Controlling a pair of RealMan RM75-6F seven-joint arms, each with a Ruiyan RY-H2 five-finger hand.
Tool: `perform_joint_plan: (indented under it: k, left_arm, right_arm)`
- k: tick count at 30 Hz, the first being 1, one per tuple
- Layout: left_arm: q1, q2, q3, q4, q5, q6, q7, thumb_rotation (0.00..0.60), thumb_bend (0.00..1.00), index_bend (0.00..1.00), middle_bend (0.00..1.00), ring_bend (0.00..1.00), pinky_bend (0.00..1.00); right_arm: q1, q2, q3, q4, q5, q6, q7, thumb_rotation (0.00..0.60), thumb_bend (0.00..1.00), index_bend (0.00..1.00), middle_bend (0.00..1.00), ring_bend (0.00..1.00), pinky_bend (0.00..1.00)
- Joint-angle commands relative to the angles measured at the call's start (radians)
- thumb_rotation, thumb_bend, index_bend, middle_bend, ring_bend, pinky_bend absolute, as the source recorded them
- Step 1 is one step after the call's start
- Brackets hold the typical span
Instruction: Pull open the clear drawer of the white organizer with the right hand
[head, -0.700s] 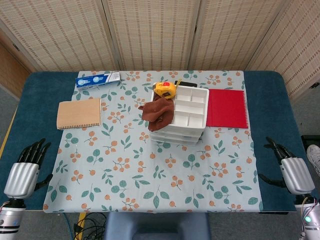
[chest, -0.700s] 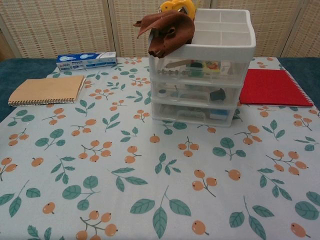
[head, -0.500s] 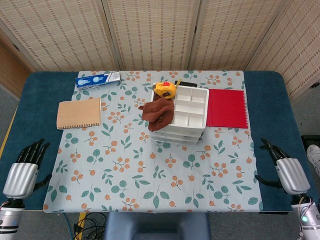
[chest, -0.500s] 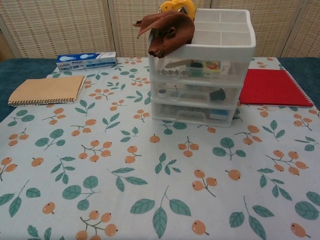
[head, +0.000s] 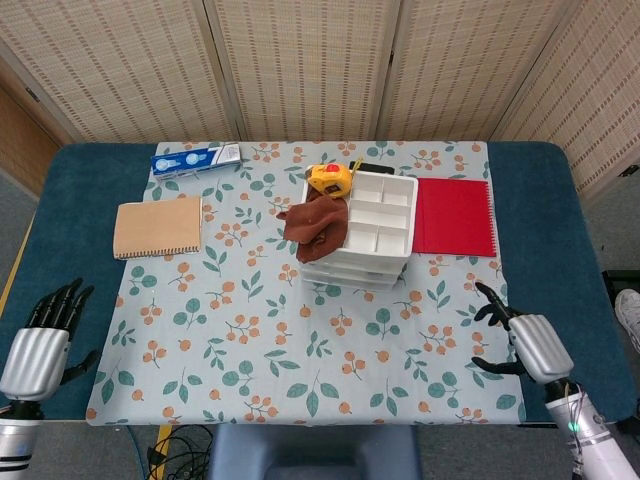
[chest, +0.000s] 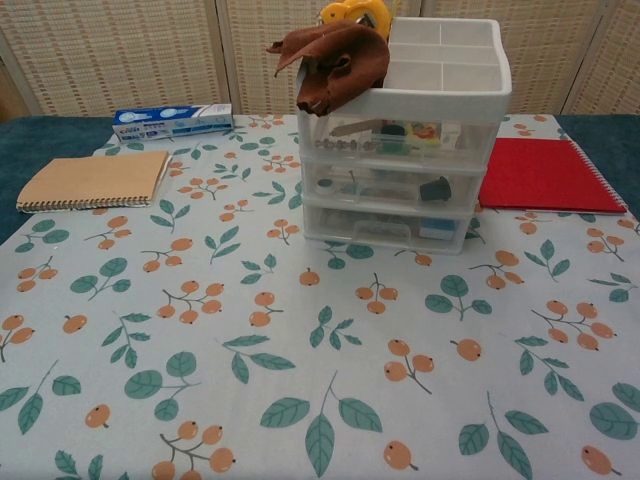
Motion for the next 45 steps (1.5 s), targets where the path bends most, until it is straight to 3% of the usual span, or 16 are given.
perform_joint_plan:
  k: [1,5,12,20,27,32,45]
  left_arm:
    - [0.006,0.008,0.001,0.0,0.0,0.006,-0.007,0.6,0.2,0.07,0.04,0.07,0.12]
    - [0.011,0.015,0.001,-0.001,0.001,0.012,-0.009,0.6,0.2,0.07,0.04,0.07,0.12]
    - [0.014,0.019,0.001,0.004,-0.005,0.011,-0.016,0.6,0.2,0.07,0.04,0.07,0.12]
    - [0.011,0.021,-0.004,0.008,-0.005,0.008,-0.021,0.6,0.2,0.07,0.04,0.07,0.12]
    - [0.009,0.025,-0.009,0.013,-0.013,0.003,-0.024,0.6,0.2,0.07,0.04,0.07,0.12]
    - [0.005,0.024,-0.008,0.021,-0.018,-0.008,-0.025,0.6,0.2,0.07,0.04,0.07,0.12]
    - [-0.002,0.016,-0.01,0.039,-0.028,-0.024,-0.034,0.6,0.2,0.07,0.04,0.07,0.12]
  right_arm:
    - [0.079,-0.051,0.017,-0.023,0.044,-0.137,0.135,0.6,0.21,0.01,0.73,0.84,1.0]
    - [0.149,-0.091,0.032,-0.022,0.067,-0.254,0.33,0.6,0.28,0.01,0.79,0.89,1.0]
    - [0.251,-0.184,0.06,0.032,0.07,-0.393,0.62,0.6,0.33,0.01,0.81,0.91,1.0]
    - [0.335,-0.312,0.096,0.139,0.044,-0.428,0.894,0.6,0.33,0.0,0.81,0.92,1.0]
    - [0.371,-0.408,0.127,0.219,0.063,-0.407,0.973,0.6,0.35,0.0,0.81,0.92,1.0]
    - [0.388,-0.465,0.152,0.264,0.1,-0.394,0.962,0.6,0.36,0.0,0.81,0.92,1.0]
    - [0.397,-0.498,0.161,0.29,0.146,-0.391,0.925,0.6,0.36,0.0,0.8,0.92,1.0]
